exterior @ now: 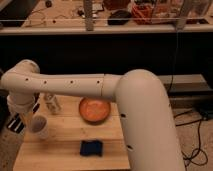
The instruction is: Place the eraser in the ceramic cup
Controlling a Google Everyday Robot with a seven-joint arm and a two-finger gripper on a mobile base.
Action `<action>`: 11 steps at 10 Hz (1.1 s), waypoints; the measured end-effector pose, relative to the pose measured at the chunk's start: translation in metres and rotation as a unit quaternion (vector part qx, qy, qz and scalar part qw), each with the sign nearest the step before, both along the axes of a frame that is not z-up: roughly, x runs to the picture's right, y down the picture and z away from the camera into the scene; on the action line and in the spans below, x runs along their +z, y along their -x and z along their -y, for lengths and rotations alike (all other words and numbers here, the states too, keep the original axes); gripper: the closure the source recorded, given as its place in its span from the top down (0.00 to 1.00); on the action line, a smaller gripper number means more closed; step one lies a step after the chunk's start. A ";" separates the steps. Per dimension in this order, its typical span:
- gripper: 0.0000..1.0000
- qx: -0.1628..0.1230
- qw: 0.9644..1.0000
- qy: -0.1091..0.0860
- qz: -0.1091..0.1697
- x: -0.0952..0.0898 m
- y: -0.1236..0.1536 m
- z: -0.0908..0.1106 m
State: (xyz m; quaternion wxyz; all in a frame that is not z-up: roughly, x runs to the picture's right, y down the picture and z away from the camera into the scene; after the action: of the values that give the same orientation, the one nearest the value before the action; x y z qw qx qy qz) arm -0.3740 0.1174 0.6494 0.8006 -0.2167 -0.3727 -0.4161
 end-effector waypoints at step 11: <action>0.09 -0.002 1.000 0.008 0.004 0.000 0.000 -0.001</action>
State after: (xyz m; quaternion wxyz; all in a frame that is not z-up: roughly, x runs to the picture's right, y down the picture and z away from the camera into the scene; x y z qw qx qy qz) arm -0.3744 0.1184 0.6499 0.7966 -0.2222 -0.3783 -0.4159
